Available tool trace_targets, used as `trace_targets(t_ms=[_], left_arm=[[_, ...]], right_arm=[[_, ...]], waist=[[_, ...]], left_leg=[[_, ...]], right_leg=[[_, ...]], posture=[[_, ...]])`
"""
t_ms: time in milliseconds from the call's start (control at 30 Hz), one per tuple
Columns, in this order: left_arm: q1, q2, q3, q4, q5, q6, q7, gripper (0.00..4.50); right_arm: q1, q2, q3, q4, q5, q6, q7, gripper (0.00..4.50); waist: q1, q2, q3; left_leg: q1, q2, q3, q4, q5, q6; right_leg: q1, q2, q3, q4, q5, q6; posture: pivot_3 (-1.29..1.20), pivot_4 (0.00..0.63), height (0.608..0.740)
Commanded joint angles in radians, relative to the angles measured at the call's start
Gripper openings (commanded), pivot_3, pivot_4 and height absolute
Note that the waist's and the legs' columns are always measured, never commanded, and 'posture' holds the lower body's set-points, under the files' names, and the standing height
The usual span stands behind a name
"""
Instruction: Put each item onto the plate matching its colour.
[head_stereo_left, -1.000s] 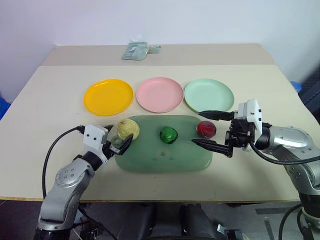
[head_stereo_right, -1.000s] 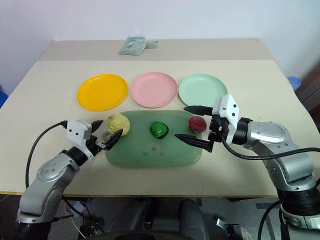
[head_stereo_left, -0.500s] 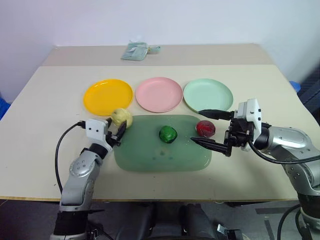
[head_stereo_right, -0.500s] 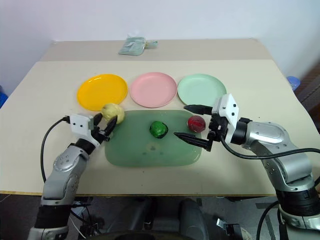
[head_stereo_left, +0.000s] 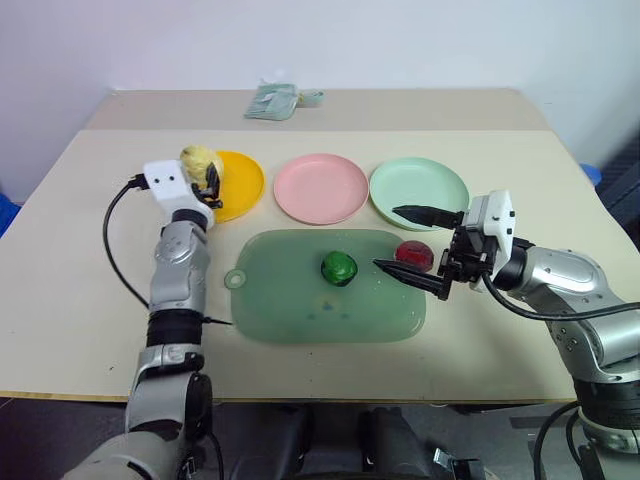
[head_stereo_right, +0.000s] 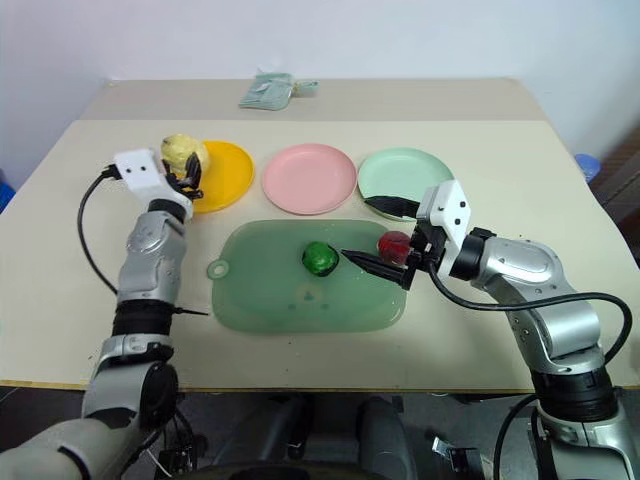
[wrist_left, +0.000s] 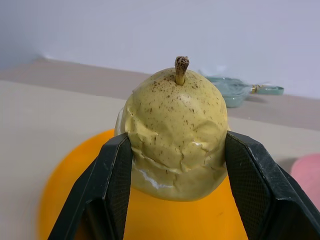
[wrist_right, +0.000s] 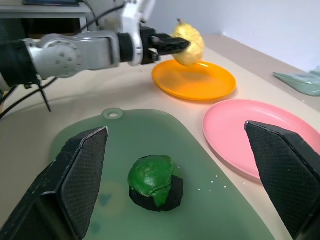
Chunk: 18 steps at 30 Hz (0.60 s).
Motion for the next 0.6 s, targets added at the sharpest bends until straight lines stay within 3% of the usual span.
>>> trace_targets(t_ms=[33,167,433,600], left_arm=[[-0.043,-0.016,-0.013,0.028,0.017,-0.044,0.013,2.76],[-0.042,-0.035,-0.021,0.019,0.000,-0.045,-0.018,4.47],[0.161,-0.007,-0.038,-0.325,-0.089,0.065,-0.153,4.47],[0.344,0.065,-0.047,-0.551,-0.228,0.156,-0.361,4.47]], right_arm=[[0.001,0.008,-0.009,-0.011,-0.006,-0.031,0.006,4.50],[0.009,0.008,-0.018,-0.010,-0.016,-0.039,0.003,4.50],[0.012,0.028,-0.019,-0.031,-0.017,-0.015,-0.056,4.50],[-0.007,0.079,0.038,-0.052,-0.052,0.018,-0.143,4.50]], waist=[[-0.001,0.000,0.000],[-0.004,0.000,0.000],[-0.006,0.000,0.000],[-0.004,0.000,0.000]], left_leg=[[0.000,0.000,0.000,0.000,0.000,0.000],[0.000,0.000,0.001,0.000,0.000,0.000],[0.000,0.000,0.002,0.000,0.000,0.000],[0.000,0.001,0.002,0.000,0.000,0.000]], right_leg=[[0.000,0.000,0.000,0.000,0.000,0.000],[-0.002,0.000,0.000,0.001,0.000,0.000],[-0.002,0.000,0.001,0.001,0.000,0.000],[-0.002,0.000,0.001,0.002,0.000,0.000]], posture=[[0.00,0.150,0.740],[0.00,0.150,0.740],[0.00,0.150,0.740],[0.00,0.150,0.740]])
